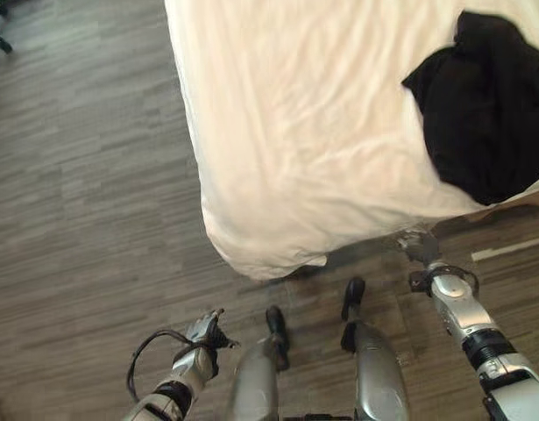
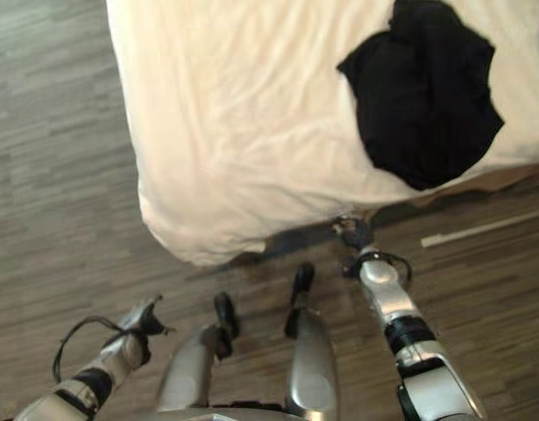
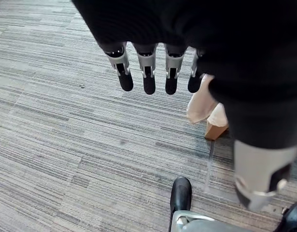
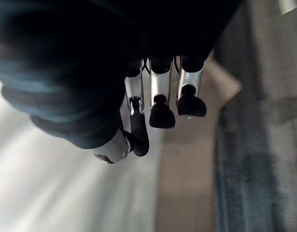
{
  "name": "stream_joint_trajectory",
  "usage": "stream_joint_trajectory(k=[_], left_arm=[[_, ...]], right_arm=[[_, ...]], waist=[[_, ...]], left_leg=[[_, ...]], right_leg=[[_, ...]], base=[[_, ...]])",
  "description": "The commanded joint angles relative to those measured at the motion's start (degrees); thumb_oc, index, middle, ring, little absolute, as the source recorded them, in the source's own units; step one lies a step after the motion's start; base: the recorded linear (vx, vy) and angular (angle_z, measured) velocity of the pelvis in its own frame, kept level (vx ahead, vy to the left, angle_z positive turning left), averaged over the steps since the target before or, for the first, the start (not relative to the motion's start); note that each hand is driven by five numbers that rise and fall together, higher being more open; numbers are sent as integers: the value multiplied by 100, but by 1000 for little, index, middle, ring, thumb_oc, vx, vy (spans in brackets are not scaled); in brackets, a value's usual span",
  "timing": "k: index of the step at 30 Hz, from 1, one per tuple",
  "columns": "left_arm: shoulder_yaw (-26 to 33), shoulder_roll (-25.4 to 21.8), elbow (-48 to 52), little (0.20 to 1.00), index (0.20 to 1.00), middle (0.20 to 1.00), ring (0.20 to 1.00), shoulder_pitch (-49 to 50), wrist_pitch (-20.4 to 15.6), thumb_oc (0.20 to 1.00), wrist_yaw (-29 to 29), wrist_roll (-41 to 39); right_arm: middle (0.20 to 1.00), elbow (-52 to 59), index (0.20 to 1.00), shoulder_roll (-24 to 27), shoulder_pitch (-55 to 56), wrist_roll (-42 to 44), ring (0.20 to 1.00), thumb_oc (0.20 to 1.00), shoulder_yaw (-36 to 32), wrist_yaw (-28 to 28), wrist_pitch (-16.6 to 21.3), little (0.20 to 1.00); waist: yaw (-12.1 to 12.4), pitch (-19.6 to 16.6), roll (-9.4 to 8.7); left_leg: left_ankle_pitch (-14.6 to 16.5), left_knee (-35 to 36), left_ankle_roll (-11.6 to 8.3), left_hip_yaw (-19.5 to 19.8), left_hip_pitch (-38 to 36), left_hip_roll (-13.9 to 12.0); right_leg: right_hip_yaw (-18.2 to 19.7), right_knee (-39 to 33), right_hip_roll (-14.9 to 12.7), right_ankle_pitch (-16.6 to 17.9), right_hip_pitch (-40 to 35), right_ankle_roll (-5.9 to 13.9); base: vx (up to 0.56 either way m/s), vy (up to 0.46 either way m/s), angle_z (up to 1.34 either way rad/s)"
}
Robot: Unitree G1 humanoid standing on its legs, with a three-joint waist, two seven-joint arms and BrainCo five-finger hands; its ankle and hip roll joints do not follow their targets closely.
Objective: Tidy up the quilt and then pick up the clothes from the bed and put them into the laundry hamper.
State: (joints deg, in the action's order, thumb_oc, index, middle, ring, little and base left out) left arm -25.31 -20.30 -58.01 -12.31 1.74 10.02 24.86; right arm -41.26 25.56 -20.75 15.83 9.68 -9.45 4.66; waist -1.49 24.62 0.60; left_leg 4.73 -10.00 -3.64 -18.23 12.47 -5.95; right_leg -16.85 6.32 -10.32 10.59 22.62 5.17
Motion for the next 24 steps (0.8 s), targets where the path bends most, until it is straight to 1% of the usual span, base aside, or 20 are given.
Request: stream_joint_trajectory(k=[1,2,3,4,6,7,8,9,10,12,13,15,16,17,18,19,20,21,23,24], left_arm=[[76,-109,66,1000,1000,1000,1000,95,-31,1000,116,-196],[184,-198,93,1000,1000,1000,1000,268,-21,1000,47,-209],[211,-232,91,1000,1000,1000,1000,354,-17,1000,44,-215],[221,-223,0,1000,1000,1000,1000,386,-15,1000,74,-231],[285,-159,-254,1000,1000,1000,1000,433,32,1000,138,-351],[283,-161,-260,1000,1000,1000,1000,427,29,1000,142,-353],[315,-41,-490,1000,1000,1000,1000,423,62,1000,169,-405],[294,56,-693,1000,1000,1000,1000,378,77,1000,153,-371],[284,67,-709,1000,1000,1000,1000,376,70,1000,160,-372],[223,199,-913,1000,1000,1000,1000,289,69,1000,75,-259],[222,201,-916,1000,1000,1000,1000,290,67,1000,76,-259],[187,220,-1005,1000,1000,1000,1000,182,45,1000,50,-249],[81,209,-952,1000,1000,1000,1000,113,19,1000,6,-222],[80,206,-952,1000,1000,1000,1000,109,19,1000,6,-222],[64,217,-932,1000,1000,1000,1000,96,16,1000,1,-230],[123,219,-919,1000,1000,1000,1000,151,10,1000,0,-259],[124,215,-918,1000,1000,1000,1000,150,10,1000,0,-259],[191,234,-969,1000,1000,1000,1000,285,-7,1000,-14,-295],[220,229,-956,1000,1000,1000,1000,364,-19,1000,-21,-316],[221,227,-955,1000,1000,1000,1000,367,-19,1000,-21,-316]], right_arm=[[200,-1,200,183,836,34,200,200,-317,-234,17,200],[200,-651,200,155,1318,-20,200,200,-578,-183,-125,200],[200,-1009,200,166,1433,-93,200,200,-619,-179,-188,200],[200,-1324,200,168,1498,-151,200,200,-624,-178,-245,200],[200,-1774,200,133,1672,-234,200,200,-678,-143,-374,200],[200,-1775,200,130,1670,-234,200,200,-680,-143,-373,200],[347,-2134,347,29,1972,-283,347,347,-850,-103,-418,347],[529,-2313,529,-47,2183,-282,529,529,-986,-58,-445,529],[1000,-2308,1000,-43,2197,-283,1000,1000,-993,-56,-443,1000],[1000,-2508,1000,-205,2386,-522,1000,1000,-834,70,-525,1000],[1000,-2504,1000,-205,2392,-524,1000,1000,-835,70,-526,1000],[1000,-2482,1000,-334,2354,-734,1000,1000,-552,158,-564,1000],[1000,-2454,1000,-421,2318,-921,1000,1000,-391,142,-552,1000],[1000,-2453,1000,-425,2316,-923,1000,1000,-393,142,-553,1000],[1000,-2448,1000,-473,2263,-1018,1000,1000,-290,160,-553,1000],[1000,-2420,1000,-559,2206,-1163,1000,1000,-152,177,-527,1000],[1000,-2419,1000,-563,2204,-1163,1000,1000,-152,177,-528,1000],[1000,-2436,1000,-596,2057,-1390,1000,1000,-12,191,-568,1000],[1000,-2383,1000,-623,1987,-1488,1000,1000,98,171,-577,1000],[1000,-2383,1000,-624,1988,-1487,1000,1000,100,171,-577,1000]], waist=[[-200,-296,-89],[-307,-406,-139],[-300,-453,-205],[-279,-483,-305],[-186,-531,-487],[-186,-535,-504],[-215,-687,-546],[-348,-806,-565],[-339,-801,-556],[-535,-1014,-572],[-520,-1011,-572],[-581,-1032,-580],[-440,-1003,-453],[-449,-1005,-467],[-388,-998,-412],[-295,-1057,-343],[-289,-1065,-353],[-120,-1236,-305],[12,-1370,-311],[19,-1361,-308]], left_leg=[[-44,42,-229,256,-151,-125],[33,116,-219,270,-361,-77],[78,109,-206,464,-442,0],[114,70,-203,758,-482,124],[340,-2,-208,1715,-662,377],[303,24,-204,1713,-658,394],[467,255,-93,2226,-960,509],[486,400,-98,2070,-1117,454],[480,427,-100,2067,-1148,447],[470,667,-31,1714,-1468,484],[466,681,-31,1700,-1486,482],[414,745,11,1361,-1623,416],[316,705,-1,892,-1630,191],[290,712,0,900,-1617,205],[194,669,4,639,-1584,107],[123,637,-10,292,-1607,-74],[97,648,-7,284,-1592,-65],[-45,597,-77,-64,-1592,-269],[-141,600,-159,-319,-1604,-389],[-142,604,-163,-327,-1622,-394]], right_leg=[[161,293,-270,-1055,-425,511],[408,128,-115,-1035,-568,534],[587,63,0,-1011,-622,515],[778,-13,117,-965,-668,497],[1203,26,425,-985,-719,463],[1209,12,409,-962,-710,465],[1391,-19,554,-1000,-775,441],[1393,-73,531,-1005,-845,460],[1393,-81,538,-1008,-866,460],[1478,-225,514,-757,-902,601],[1491,-235,521,-750,-912,602],[1476,-148,500,-534,-789,723],[467,112,225,-810,-906,633],[461,108,209,-798,-896,629],[-5,387,17,-974,-1010,530],[-231,694,-188,-1163,-1269,448],[-224,675,-191,-1136,-1254,442],[-290,767,-461,-1094,-1573,509],[-405,451,-558,-1070,-1940,538],[-402,429,-547,-1058,-1959,538]], base=[[186,64,-21],[141,91,-27],[164,120,-35],[87,104,-67],[35,78,-109],[31,7,-195],[30,12,-206],[45,11,-162],[22,65,-95],[8,61,-43],[-40,20,-18],[-166,-61,-84],[-237,-110,-131],[-311,-138,-188],[-278,-118,-176],[-278,-117,-153],[-248,-252,-119],[-91,-176,-129],[-79,-244,-125],[-23,-340,-113]])
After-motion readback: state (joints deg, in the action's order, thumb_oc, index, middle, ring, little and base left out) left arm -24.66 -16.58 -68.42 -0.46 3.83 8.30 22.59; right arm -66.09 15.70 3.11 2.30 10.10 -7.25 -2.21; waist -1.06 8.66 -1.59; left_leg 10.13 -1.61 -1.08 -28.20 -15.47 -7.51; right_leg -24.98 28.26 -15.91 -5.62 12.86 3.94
